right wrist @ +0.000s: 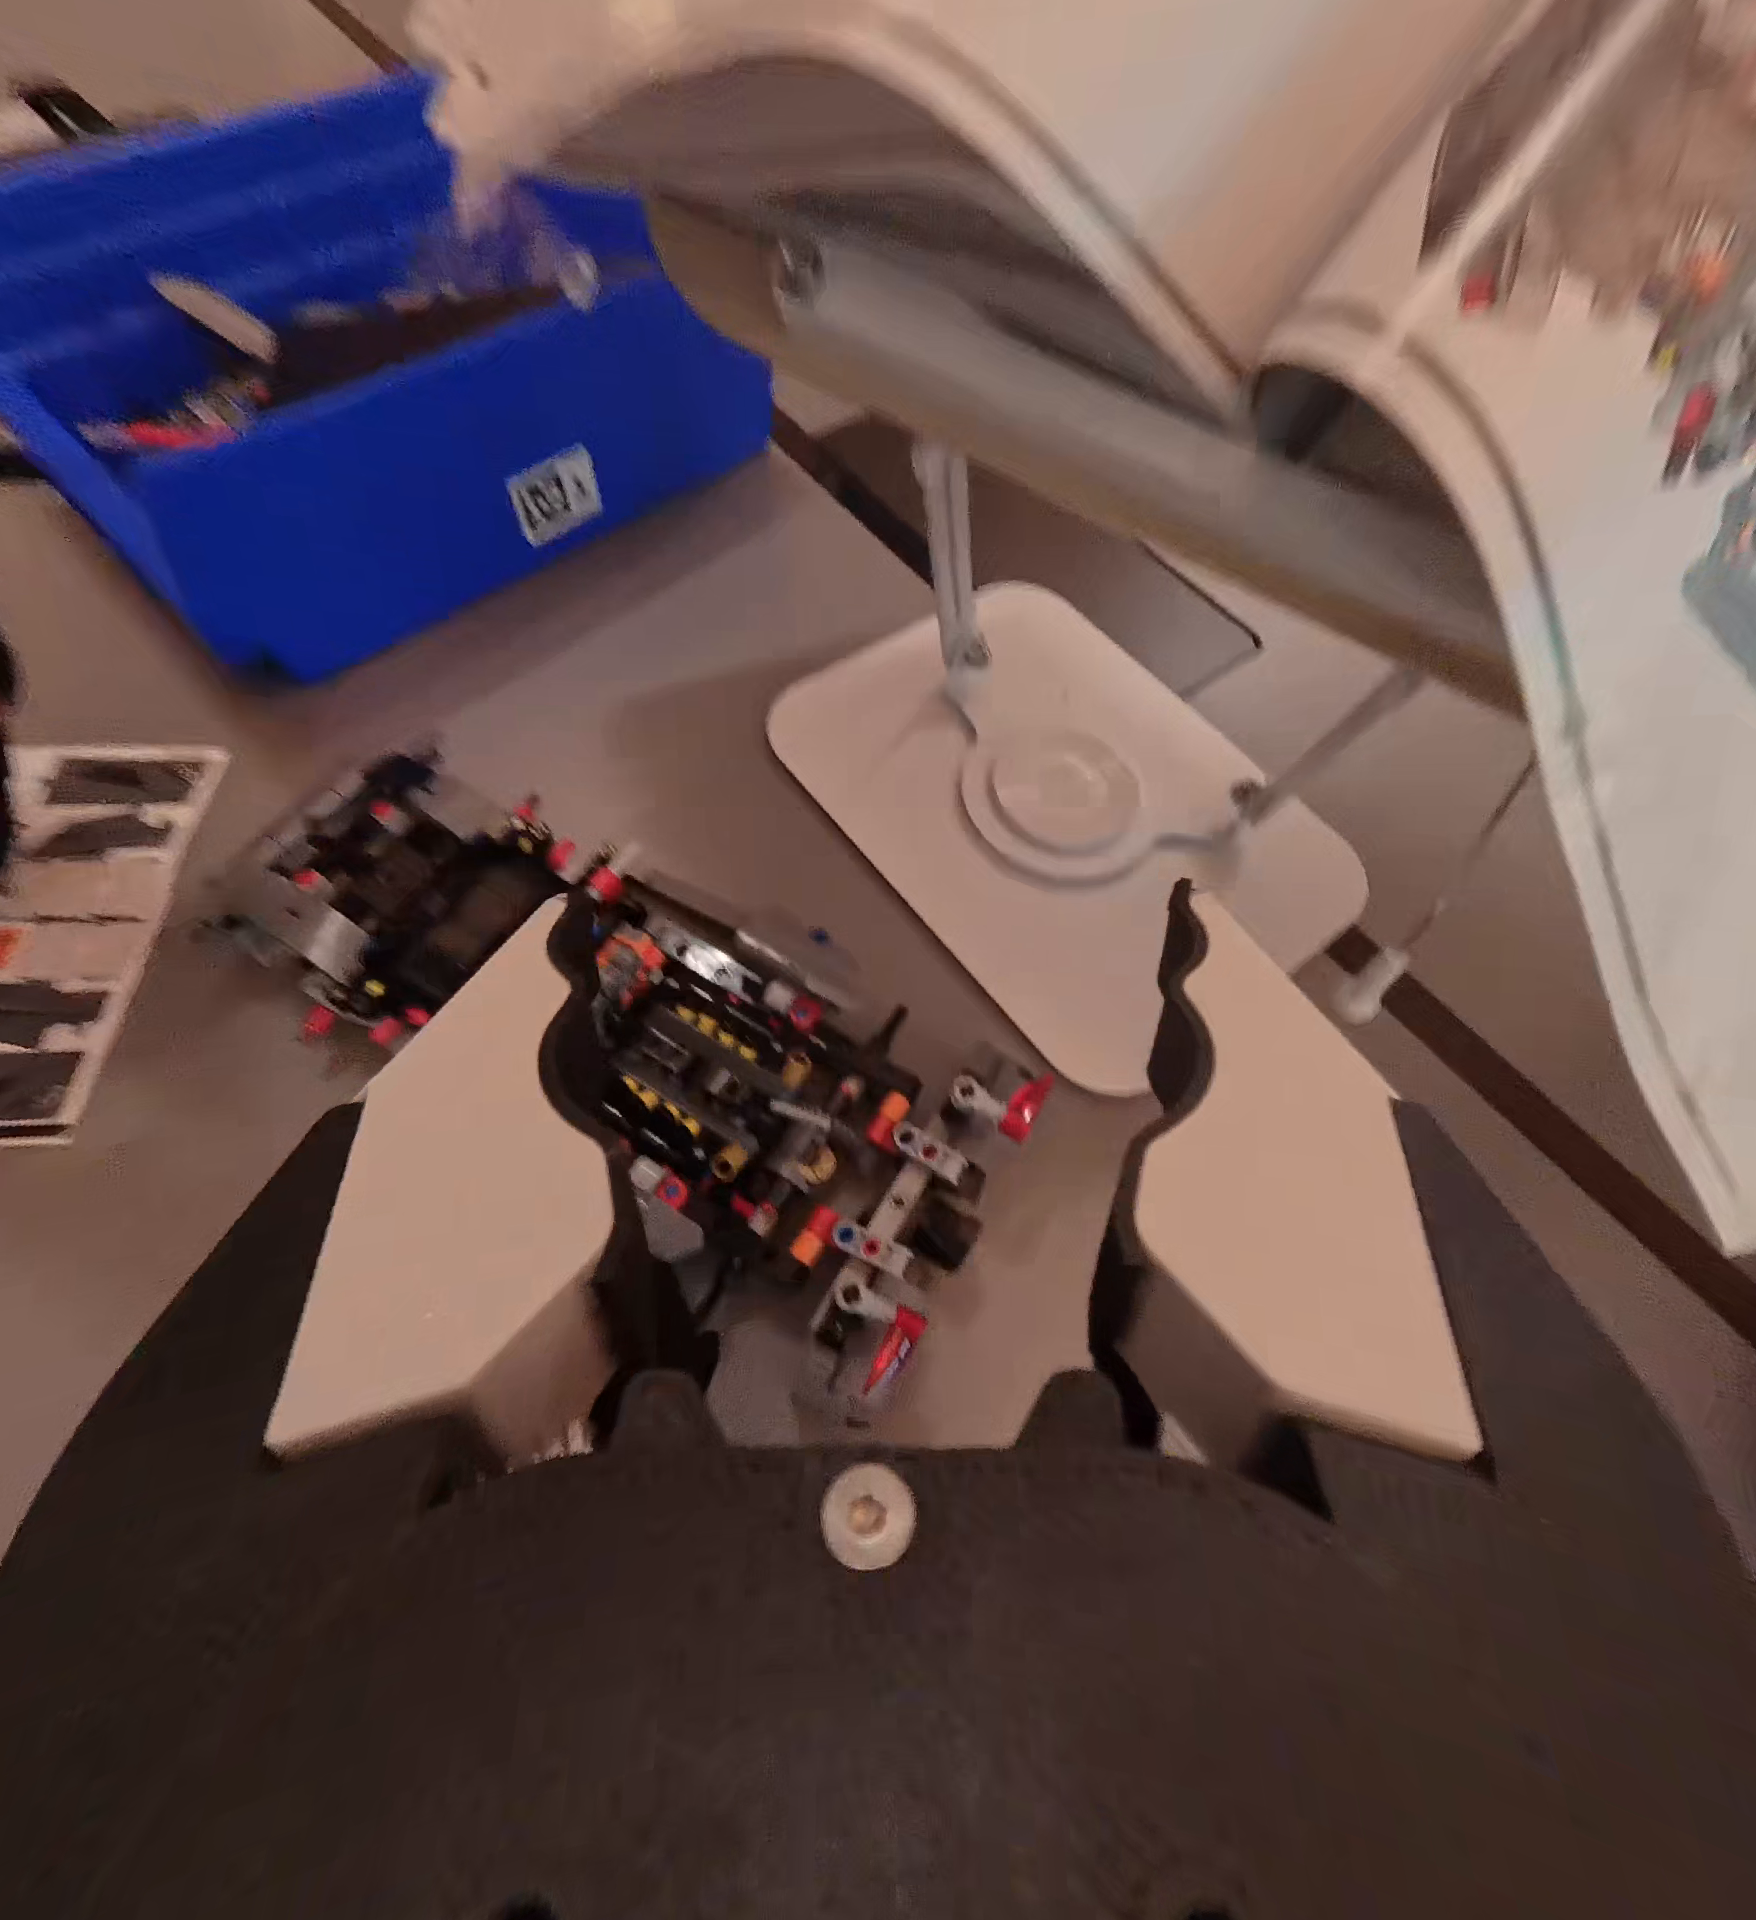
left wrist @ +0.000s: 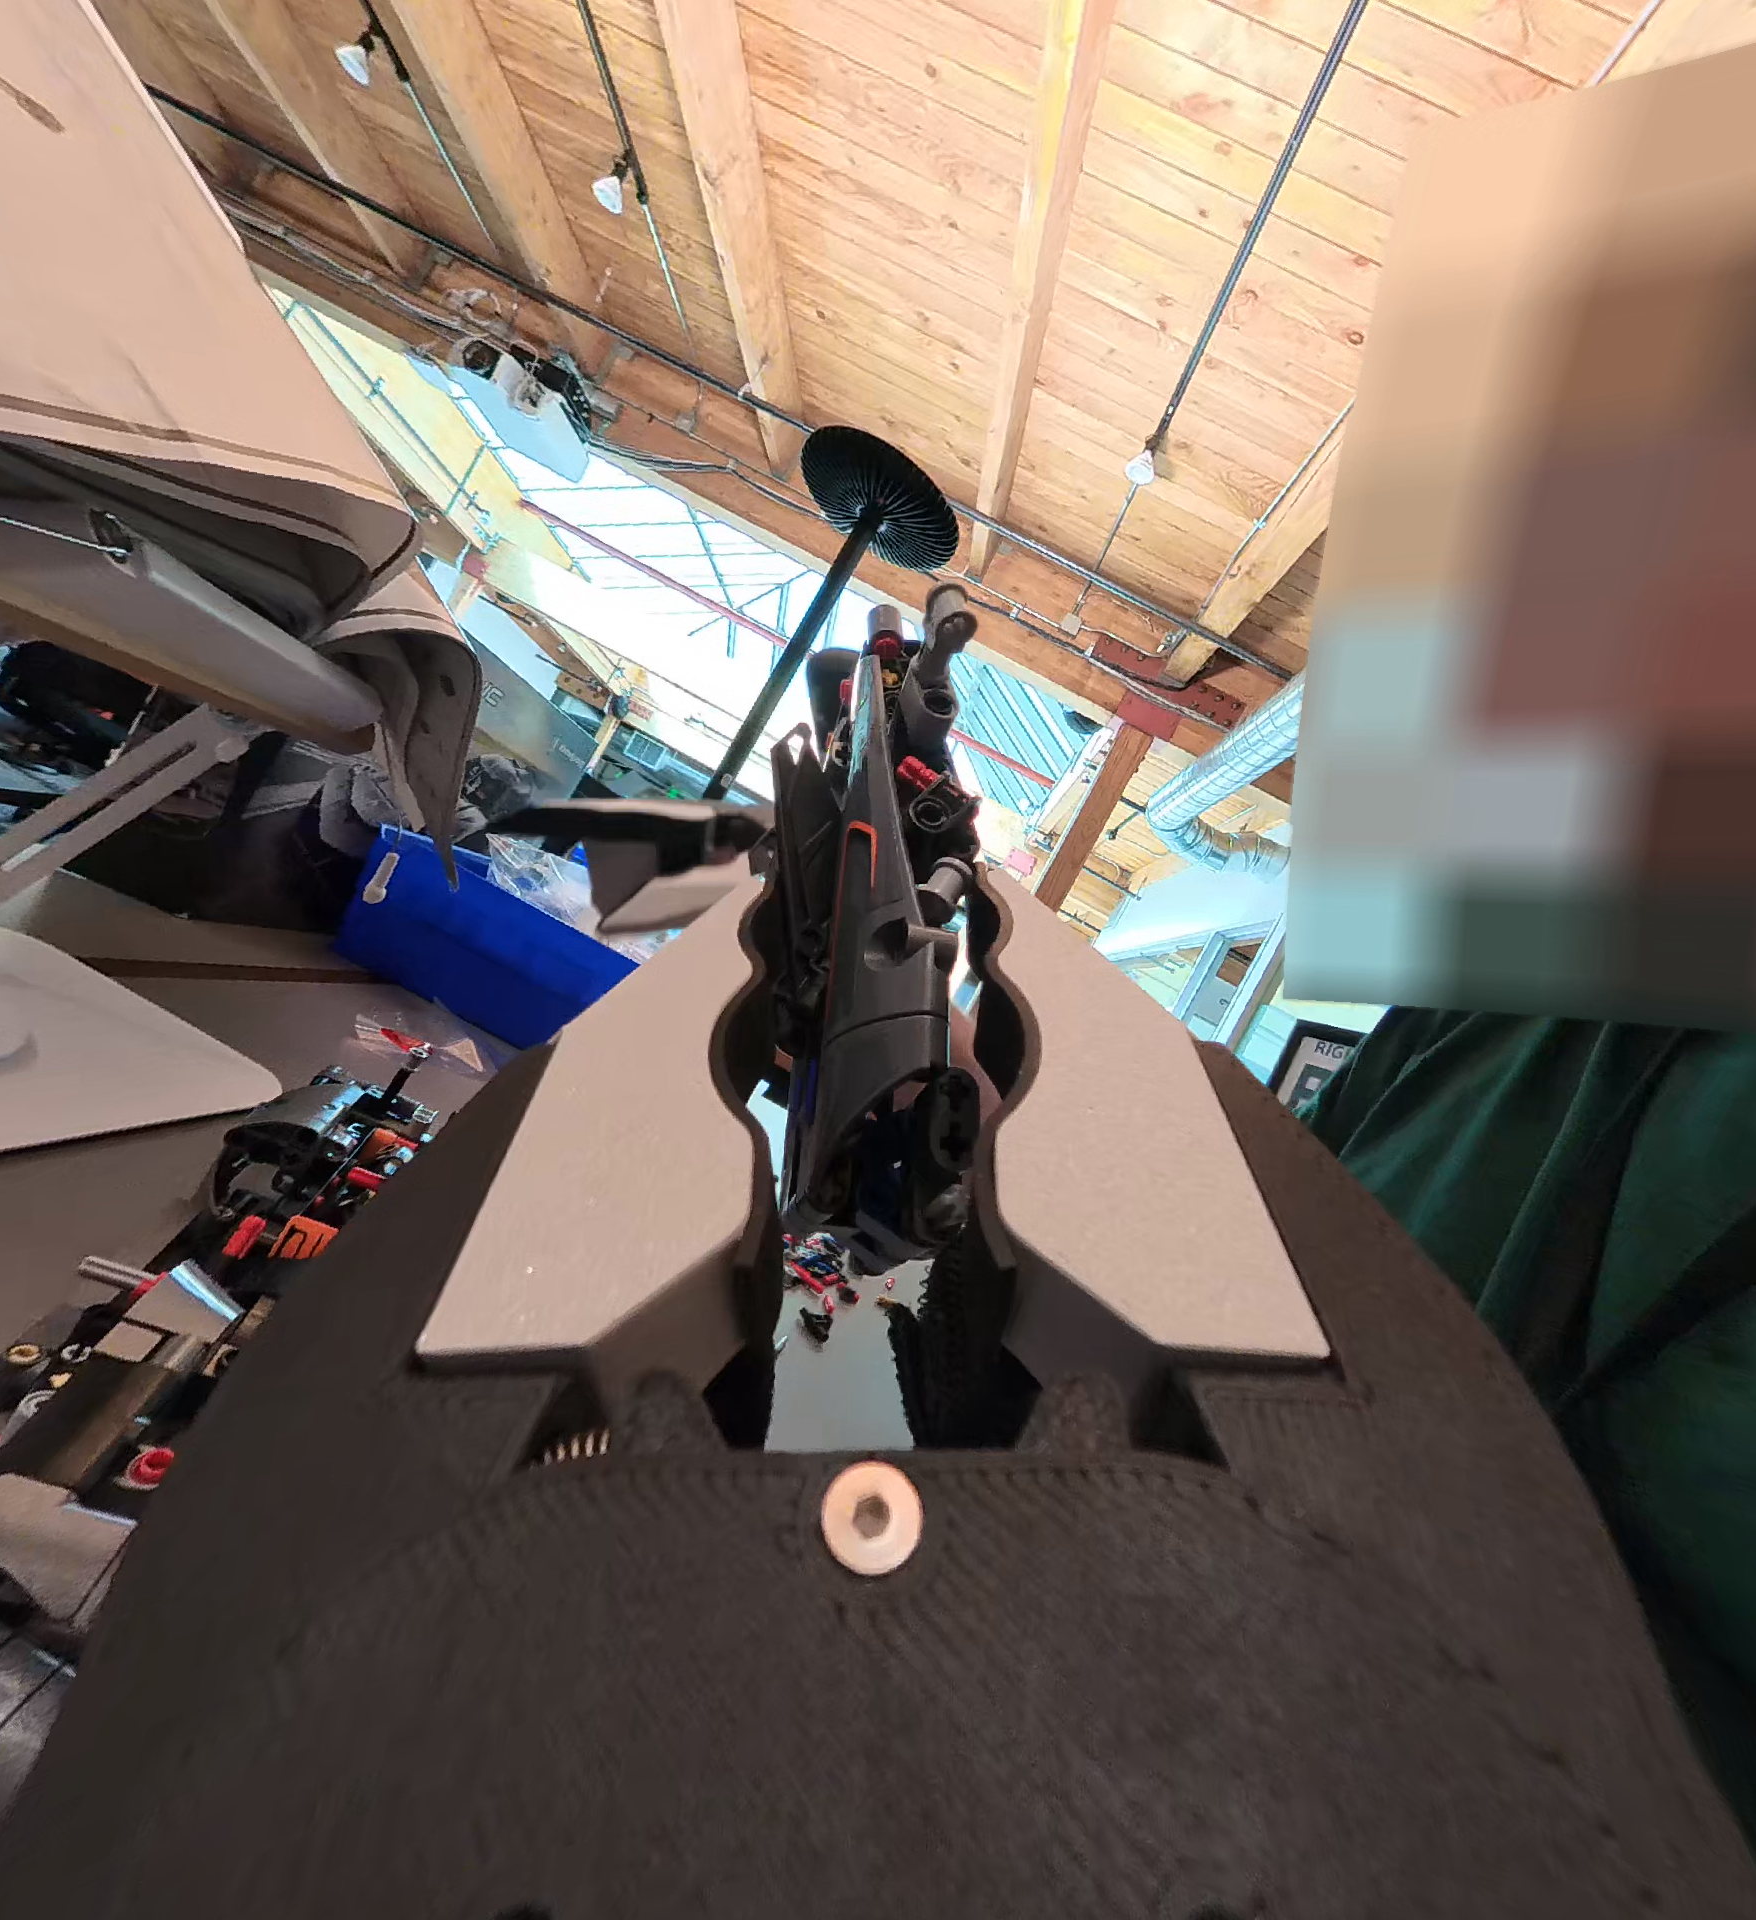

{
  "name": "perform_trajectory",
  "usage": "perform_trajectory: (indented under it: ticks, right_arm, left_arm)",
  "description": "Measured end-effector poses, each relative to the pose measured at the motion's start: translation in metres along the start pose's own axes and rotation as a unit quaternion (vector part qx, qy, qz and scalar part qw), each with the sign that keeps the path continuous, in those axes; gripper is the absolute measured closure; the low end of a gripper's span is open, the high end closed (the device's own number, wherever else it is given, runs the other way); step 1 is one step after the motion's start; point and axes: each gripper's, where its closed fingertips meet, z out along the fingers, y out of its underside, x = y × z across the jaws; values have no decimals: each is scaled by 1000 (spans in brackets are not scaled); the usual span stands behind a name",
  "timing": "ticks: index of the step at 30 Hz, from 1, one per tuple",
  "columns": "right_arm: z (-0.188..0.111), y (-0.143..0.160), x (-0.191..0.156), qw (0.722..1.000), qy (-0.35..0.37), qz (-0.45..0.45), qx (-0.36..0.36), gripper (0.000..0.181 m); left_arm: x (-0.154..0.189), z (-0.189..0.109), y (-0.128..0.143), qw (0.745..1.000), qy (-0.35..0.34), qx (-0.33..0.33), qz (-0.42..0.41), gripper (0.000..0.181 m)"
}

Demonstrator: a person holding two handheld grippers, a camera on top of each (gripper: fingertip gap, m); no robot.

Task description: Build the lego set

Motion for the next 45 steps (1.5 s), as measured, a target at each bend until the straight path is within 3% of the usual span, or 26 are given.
perform_trajectory:
  ticks: [5, 11, 40, 45]
  right_arm:
    - [12, 59, 28, 992, 79, -19, -100, 65]
    - [23, 87, 45, 981, 107, -24, -158, 61]
    - [28, 109, 57, 963, 148, -63, -217, 57]
    - [24, 98, 57, 967, 152, -60, -197, 54]
  left_arm:
    - [4, 0, -1, 1000, 4, 3, 3, 149]
    - [5, -3, -6, 1000, 5, 11, 6, 149]
    - [6, -5, -10, 1000, 4, 18, 10, 149]
    - [7, -5, -11, 1000, 5, 20, 10, 148]
